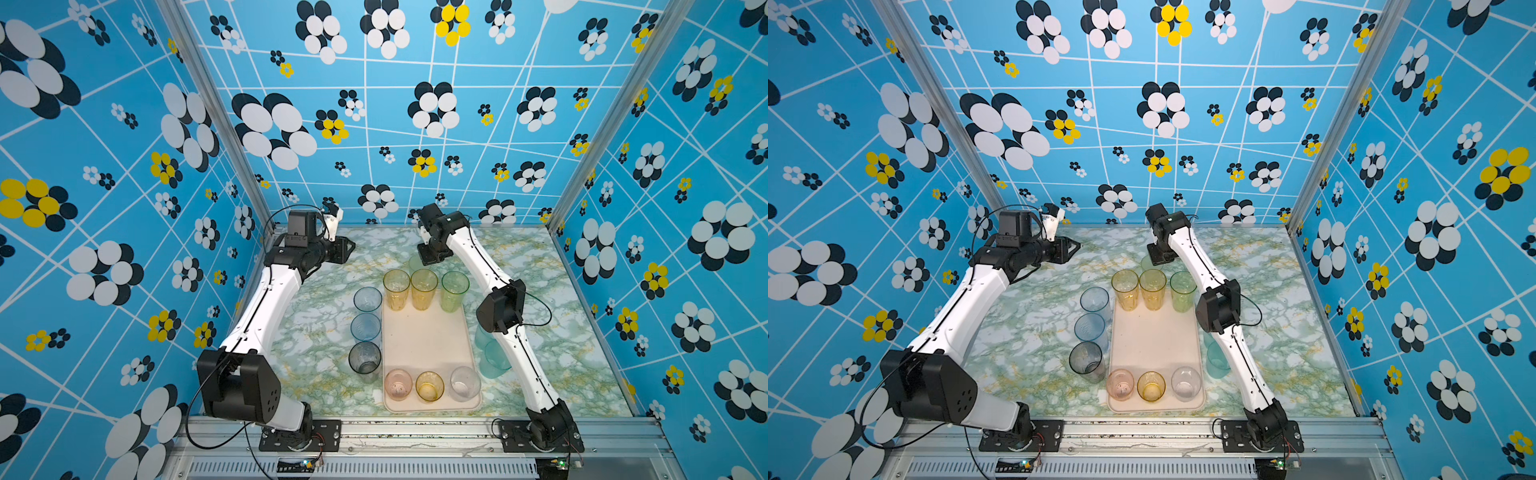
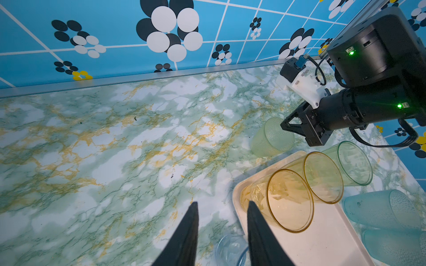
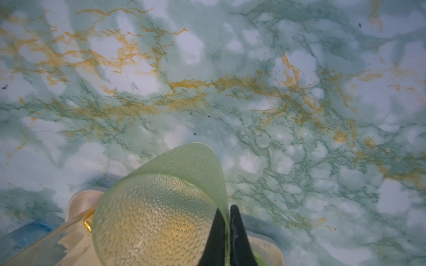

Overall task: Place the glasses into the tray
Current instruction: Pick up the glass from the top-center of the table.

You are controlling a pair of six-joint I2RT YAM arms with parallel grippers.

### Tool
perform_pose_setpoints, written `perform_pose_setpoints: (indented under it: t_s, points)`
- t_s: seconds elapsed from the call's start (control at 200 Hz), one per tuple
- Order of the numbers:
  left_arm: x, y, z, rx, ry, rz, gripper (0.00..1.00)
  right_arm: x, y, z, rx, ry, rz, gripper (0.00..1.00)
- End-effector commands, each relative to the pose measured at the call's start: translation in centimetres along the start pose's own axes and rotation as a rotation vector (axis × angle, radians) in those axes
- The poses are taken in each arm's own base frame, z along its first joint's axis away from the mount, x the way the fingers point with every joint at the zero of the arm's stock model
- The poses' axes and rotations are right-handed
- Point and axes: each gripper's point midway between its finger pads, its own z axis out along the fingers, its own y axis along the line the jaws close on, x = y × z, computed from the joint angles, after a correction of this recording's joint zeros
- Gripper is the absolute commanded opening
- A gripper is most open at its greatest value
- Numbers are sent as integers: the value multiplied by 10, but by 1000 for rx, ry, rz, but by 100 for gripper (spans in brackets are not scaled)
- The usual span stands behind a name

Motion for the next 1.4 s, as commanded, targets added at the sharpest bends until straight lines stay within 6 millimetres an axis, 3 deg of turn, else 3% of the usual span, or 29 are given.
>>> perform_pose_setpoints:
  t_s: [0.0,0.2,0.42,0.735,0.925,1.09,1.275,1.305,1.395]
  points:
    - [3,0,-9,0,-3,3,37,-19,0,-38,12,-102,-10,0]
    - [6,2,-6,-3,7,-1,37,-25,-3,-47,24,-133,-3,0]
    - [11,4,-1,-2,23,-11,37,-43,-8,-71,40,-229,20,0]
    - [20,8,6,-11,51,-30,36,-58,-31,-109,61,-326,78,0]
    - [20,10,4,-27,44,-33,36,-63,-46,-146,71,-392,99,0]
    - [19,11,2,-39,37,-46,35,-59,-50,-193,72,-456,87,0]
    - [19,14,-1,-66,27,-62,36,-36,-46,-237,34,-462,51,0]
    - [19,15,-1,-70,26,-65,35,-30,-42,-252,19,-477,34,0]
    - [18,15,-2,-72,22,-75,35,-13,-27,-271,-4,-488,-47,0]
